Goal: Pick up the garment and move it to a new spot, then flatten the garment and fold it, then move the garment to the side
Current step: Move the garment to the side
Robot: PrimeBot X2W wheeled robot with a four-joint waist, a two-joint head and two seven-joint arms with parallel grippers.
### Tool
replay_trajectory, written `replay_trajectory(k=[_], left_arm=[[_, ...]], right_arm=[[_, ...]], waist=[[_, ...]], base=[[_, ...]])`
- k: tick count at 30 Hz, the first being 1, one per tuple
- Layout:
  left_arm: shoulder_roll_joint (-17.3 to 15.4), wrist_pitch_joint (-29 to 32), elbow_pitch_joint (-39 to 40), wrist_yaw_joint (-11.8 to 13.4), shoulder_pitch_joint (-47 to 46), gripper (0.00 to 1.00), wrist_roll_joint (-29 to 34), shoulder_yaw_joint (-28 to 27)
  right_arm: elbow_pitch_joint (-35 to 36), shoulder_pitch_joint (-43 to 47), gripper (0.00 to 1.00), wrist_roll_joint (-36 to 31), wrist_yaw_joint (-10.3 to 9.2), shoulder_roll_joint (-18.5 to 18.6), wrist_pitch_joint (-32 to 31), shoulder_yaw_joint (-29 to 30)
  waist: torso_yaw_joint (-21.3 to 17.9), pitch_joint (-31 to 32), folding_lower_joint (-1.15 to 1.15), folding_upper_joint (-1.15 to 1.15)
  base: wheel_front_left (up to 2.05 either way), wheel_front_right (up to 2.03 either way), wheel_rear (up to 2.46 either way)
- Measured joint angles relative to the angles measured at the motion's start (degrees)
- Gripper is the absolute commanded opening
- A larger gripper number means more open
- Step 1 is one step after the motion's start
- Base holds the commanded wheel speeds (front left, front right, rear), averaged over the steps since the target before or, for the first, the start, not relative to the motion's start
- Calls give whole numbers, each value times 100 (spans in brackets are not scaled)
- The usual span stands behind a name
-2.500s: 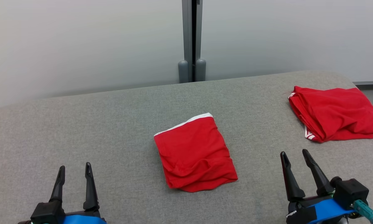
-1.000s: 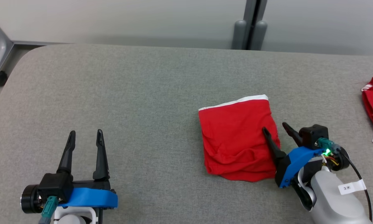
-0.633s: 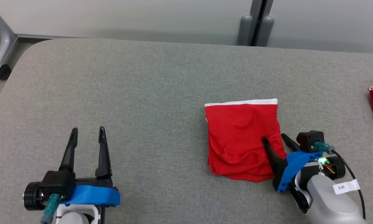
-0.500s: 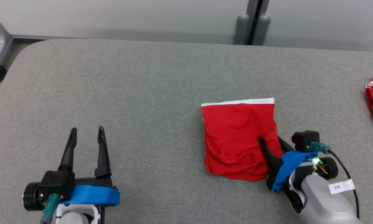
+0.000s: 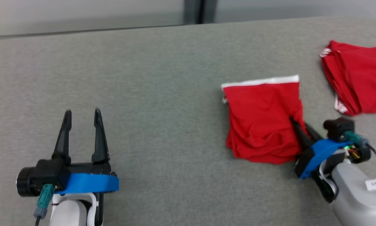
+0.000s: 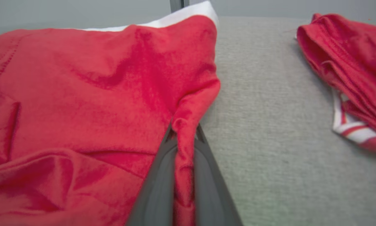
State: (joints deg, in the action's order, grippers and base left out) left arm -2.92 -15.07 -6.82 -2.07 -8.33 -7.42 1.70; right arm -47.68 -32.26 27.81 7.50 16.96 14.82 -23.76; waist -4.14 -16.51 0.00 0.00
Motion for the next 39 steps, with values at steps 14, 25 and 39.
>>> replay_trajectory(k=[14, 25, 39], left_arm=[[-15, 0, 297, -94, -383, 100, 249, -36], [-97, 1, 558, -124, -522, 100, 390, -47], [-198, 1, 814, -147, -809, 100, 509, 114]], right_arm=[[927, 35, 0, -279, 0, 747, 15, 449], [792, -1178, 0, -385, 0, 1750, -304, 229], [-547, -2196, 0, -192, 0, 2816, -467, 70]], waist=[[-596, -424, 0, 0], [-611, -862, 0, 0], [-448, -1389, 0, 0]], base=[[0, 0, 0], [0, 0, 0], [0, 0, 0]])
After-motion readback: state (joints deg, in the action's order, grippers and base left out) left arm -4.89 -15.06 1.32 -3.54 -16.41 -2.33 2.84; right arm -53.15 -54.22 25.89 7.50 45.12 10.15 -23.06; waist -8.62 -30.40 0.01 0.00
